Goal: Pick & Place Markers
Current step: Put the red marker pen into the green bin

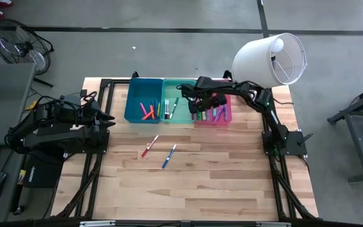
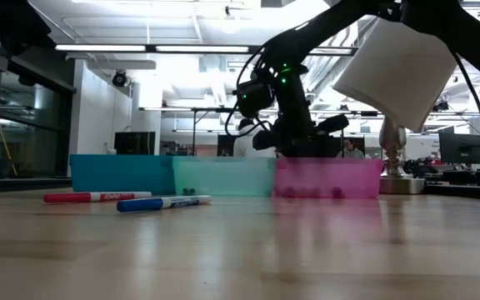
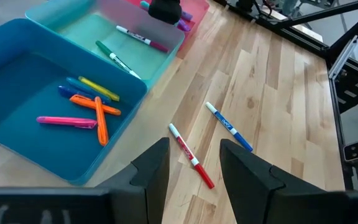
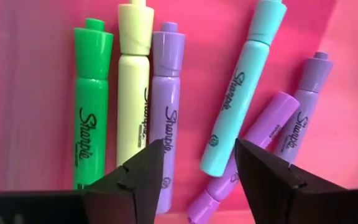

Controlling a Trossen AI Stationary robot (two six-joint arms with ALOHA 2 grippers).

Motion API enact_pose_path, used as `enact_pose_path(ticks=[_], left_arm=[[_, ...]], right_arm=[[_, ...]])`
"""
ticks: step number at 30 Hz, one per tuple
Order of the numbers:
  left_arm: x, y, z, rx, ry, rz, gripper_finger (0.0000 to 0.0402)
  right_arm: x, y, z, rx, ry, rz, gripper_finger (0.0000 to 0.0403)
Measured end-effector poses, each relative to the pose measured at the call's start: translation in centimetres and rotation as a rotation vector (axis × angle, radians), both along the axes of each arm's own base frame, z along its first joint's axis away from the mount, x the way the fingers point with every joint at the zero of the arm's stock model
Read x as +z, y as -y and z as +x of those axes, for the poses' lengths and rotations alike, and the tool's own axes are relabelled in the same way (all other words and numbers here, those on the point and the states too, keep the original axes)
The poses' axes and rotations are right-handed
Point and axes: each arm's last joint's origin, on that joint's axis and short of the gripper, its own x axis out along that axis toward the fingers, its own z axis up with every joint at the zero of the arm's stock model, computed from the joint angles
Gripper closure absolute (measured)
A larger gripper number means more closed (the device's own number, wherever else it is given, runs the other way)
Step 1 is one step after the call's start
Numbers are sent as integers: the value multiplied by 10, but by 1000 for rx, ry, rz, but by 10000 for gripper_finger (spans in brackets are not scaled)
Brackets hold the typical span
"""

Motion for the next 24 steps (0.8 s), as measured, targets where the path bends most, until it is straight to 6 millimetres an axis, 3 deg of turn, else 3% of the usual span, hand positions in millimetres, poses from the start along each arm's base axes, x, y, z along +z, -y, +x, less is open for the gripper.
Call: enact_pose_path(ticks=[6, 13, 24], left_arm=[[0, 0, 0, 0, 0, 0, 262], [0, 0, 0, 0, 0, 0, 262], [0, 0, 0, -1, 0, 1, 262]], right_arm=[[16, -3, -4, 12, 15, -10, 219], [55, -11, -8, 11, 149, -77, 237], [109, -56, 1, 104, 422, -191, 263]])
